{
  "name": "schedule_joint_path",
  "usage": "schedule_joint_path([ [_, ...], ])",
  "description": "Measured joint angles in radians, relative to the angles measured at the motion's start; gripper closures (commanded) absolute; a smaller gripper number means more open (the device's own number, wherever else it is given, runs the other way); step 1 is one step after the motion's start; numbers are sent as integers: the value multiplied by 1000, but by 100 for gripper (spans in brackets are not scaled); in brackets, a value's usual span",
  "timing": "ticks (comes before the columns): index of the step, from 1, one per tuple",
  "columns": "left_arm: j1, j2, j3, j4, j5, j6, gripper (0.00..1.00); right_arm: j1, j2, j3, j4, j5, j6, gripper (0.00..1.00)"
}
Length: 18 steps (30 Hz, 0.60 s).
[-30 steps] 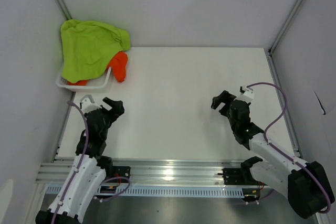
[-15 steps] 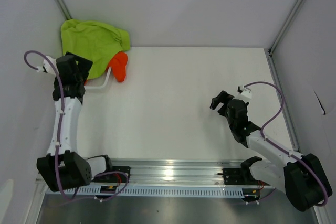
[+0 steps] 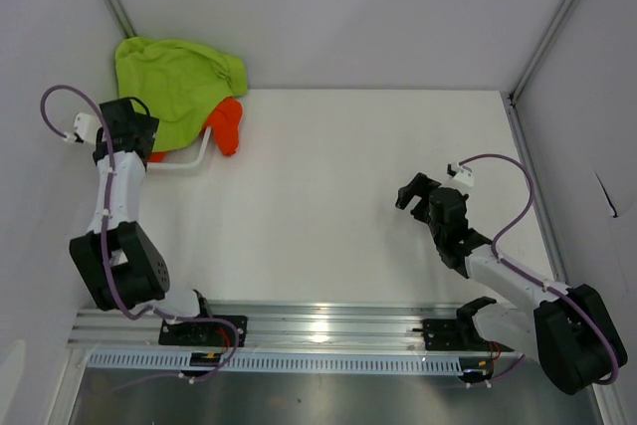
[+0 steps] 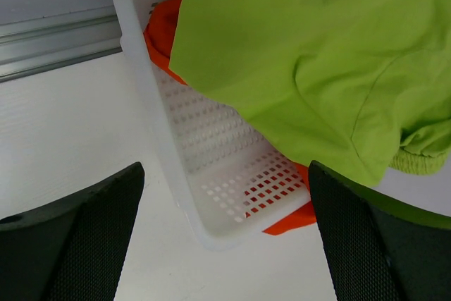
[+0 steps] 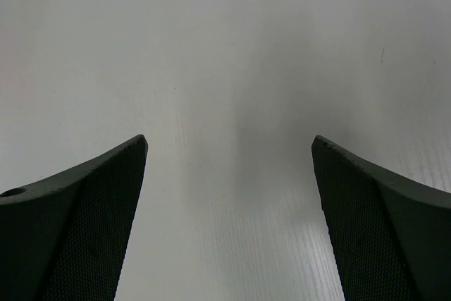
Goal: Fold and stack the shorts
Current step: Grab the shorts from the pile
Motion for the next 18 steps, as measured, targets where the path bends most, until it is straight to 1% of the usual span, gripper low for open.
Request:
schedule_joint_path([
  [4, 1, 107, 63, -10, -32, -11, 1, 0, 0, 1, -1, -3, 6, 1],
  [12, 1, 256, 211, -47, -85, -10, 2, 3, 1, 2, 2, -28, 22, 1],
  [18, 1, 291, 229, -51, -130, 0, 4, 13, 9, 2, 10, -37, 26, 1],
])
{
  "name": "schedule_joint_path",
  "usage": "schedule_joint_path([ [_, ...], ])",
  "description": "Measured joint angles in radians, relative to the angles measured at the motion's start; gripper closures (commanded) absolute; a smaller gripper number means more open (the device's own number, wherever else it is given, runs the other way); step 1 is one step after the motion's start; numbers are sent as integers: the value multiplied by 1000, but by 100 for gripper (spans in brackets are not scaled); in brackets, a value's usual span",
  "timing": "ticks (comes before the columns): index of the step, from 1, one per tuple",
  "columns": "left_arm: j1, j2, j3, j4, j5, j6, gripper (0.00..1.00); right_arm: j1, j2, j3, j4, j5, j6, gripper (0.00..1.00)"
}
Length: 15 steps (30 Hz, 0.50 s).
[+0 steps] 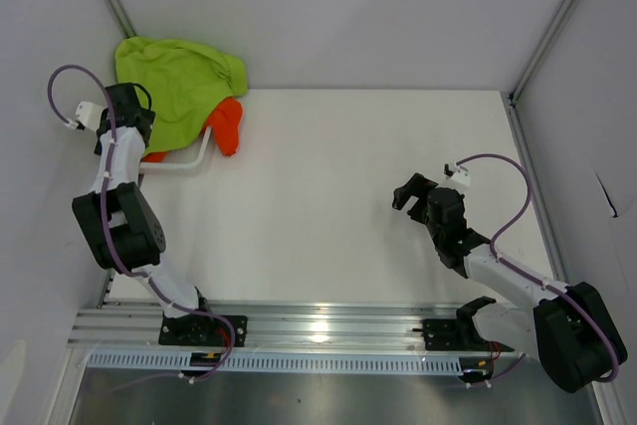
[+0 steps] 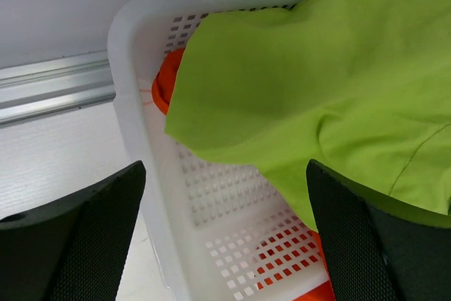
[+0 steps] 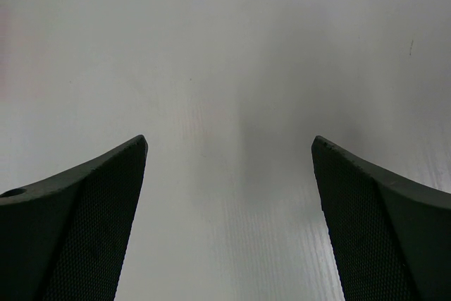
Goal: Fold and stack the shorts
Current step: Grab the shorts from the pile
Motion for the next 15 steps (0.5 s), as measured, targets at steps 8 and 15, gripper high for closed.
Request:
schedule_joint_path([
  [8, 0, 96, 88, -9, -39, 20, 6, 2, 14, 0, 6, -3, 0, 1],
  [15, 0, 181, 113, -10, -32, 48, 30, 2, 14, 0, 5, 0, 0, 1],
])
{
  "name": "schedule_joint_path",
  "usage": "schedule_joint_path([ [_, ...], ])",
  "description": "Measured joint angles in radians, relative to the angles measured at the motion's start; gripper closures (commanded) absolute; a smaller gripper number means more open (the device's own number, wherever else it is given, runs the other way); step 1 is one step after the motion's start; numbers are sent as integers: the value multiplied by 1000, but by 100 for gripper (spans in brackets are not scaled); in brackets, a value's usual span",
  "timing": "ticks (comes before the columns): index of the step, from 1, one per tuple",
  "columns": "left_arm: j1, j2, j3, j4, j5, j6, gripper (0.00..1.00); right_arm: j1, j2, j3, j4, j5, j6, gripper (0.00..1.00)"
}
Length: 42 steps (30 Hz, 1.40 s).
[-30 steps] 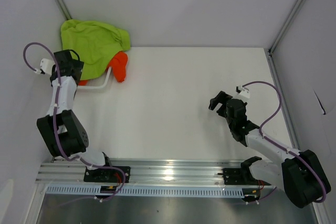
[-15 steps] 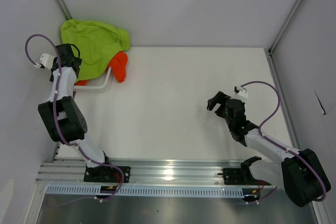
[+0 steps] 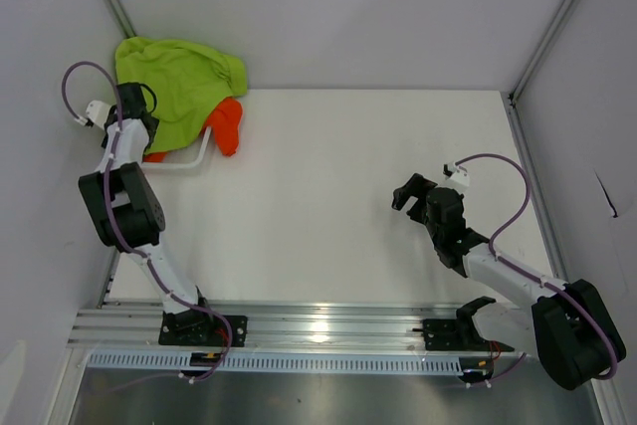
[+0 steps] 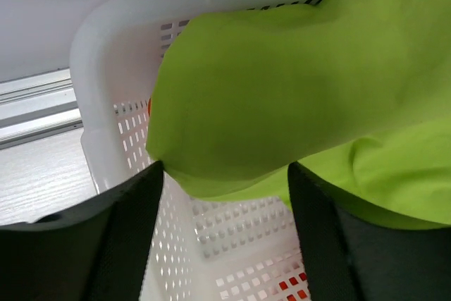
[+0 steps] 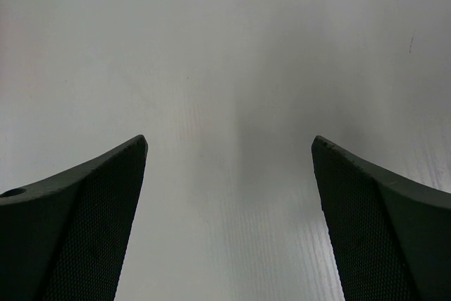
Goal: Fold and stack the shorts
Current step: Grab the shorts from the pile, then move the shorts to the center of the board
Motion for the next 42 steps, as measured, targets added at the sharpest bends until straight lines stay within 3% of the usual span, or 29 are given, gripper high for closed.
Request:
schedule_joint_path([
  [2, 0, 8, 2, 1, 0, 6, 40, 0, 0, 0, 0, 0, 0, 0],
  [5, 0, 29, 25, -2, 0, 14, 42, 0, 0, 0, 0, 0, 0, 0],
  [7, 0, 60, 62, -11, 0, 14, 49, 0, 0, 0, 0, 1, 0, 0],
  [8, 0, 78, 82, -13, 0, 13, 62, 0, 0, 0, 0, 1, 0, 1],
  [10, 0, 101, 105, -16, 0, 17, 76, 0, 0, 0, 0, 1, 0, 1],
  [11, 0, 107, 108, -18, 0, 20, 97, 0, 0, 0, 0, 1, 0, 0],
  [12, 0, 108, 108, -21, 0, 19, 100, 0, 0, 0, 0, 1, 0, 0],
  [21, -46, 103, 108, -29, -68, 41, 100, 0, -1, 0, -1, 9, 0, 1],
  [28, -219, 40, 131, -6, -140, 100, 100, 0, -2, 0, -2, 12, 0, 0],
  [36, -480, -191, 175, 264, -164, 390, 100, 0, -2, 0, -2, 12, -1, 0],
  [42, -618, -456, 184, 415, -35, 481, 100, 0, -14, 2, -8, 21, -11, 1],
])
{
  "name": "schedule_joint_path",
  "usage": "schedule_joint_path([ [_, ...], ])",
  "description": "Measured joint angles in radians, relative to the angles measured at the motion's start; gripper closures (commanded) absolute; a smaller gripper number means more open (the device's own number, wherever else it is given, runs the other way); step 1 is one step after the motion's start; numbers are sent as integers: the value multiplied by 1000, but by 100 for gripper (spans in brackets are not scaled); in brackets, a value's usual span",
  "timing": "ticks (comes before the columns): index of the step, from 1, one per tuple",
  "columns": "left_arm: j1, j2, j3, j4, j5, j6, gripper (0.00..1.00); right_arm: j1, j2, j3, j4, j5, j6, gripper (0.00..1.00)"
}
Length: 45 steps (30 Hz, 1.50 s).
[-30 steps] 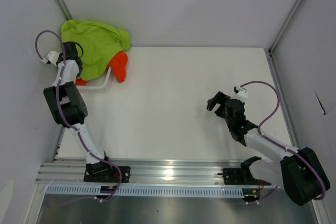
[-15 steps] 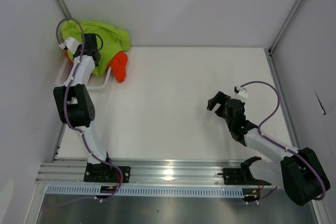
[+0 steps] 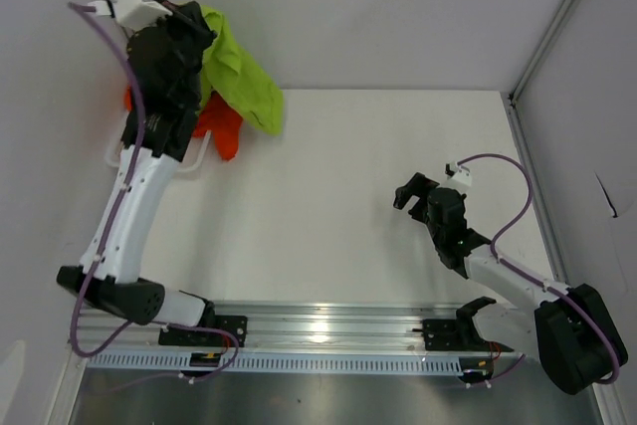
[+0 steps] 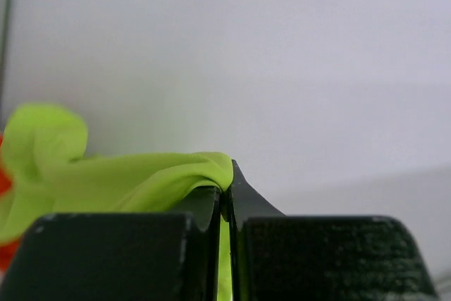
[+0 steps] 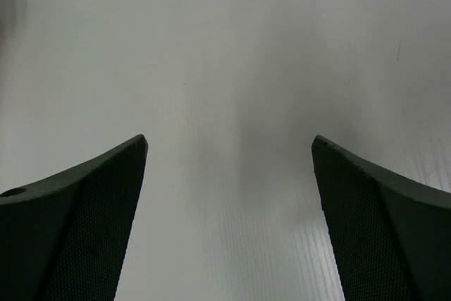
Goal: Fold and stack the shorts
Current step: Move the shorts to the center of the board
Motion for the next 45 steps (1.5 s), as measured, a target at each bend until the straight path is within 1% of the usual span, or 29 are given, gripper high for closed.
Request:
schedule_joint_path([
  [3, -50, -104, 24, 43, 43, -2, 100, 0, -18, 0, -5, 11, -9, 1],
  [7, -111, -184, 85, 69, 105, -40, 100, 0, -63, 0, -3, -6, -43, 1],
  [9, -116, -210, 124, 65, 132, -78, 100, 0, -95, 2, 12, -58, -72, 2],
  [12, -116, -240, 122, 58, 154, -130, 100, 0, -138, 25, 19, -195, -103, 2],
  [14, -119, -267, 88, 57, 180, -169, 100, 5, -155, 70, 12, -283, -117, 2],
  [16, -134, -309, -23, 106, 208, -217, 100, 11, -172, 119, 3, -348, -122, 2],
  [20, -204, -366, -245, 148, 227, -293, 100, 16, -236, 152, -30, -406, -127, 2],
  [24, -287, -349, -406, 158, 201, -336, 100, 16, -270, 152, -107, -439, -143, 3],
  [27, -344, -324, -461, 117, 152, -339, 100, 16, -270, 152, -154, -490, -162, 4],
  [31, -365, -298, -447, 67, 74, -351, 100, 21, -263, 152, -175, -588, -188, 5],
  [33, -365, -292, -433, 43, 31, -363, 100, 60, -238, 158, -175, -610, -208, 5],
  [35, -365, -290, -430, 27, -16, -371, 100, 127, -186, 177, -178, -608, -227, 4],
  [40, -365, -302, -469, -2, -94, -393, 100, 326, 32, 259, -173, -532, -257, 6],
  [43, -364, -308, -492, -20, -122, -409, 100, 372, 164, 317, -171, -461, -257, 8],
  [45, -364, -318, -507, -32, -133, -417, 100, 396, 260, 364, -171, -402, -257, 7],
])
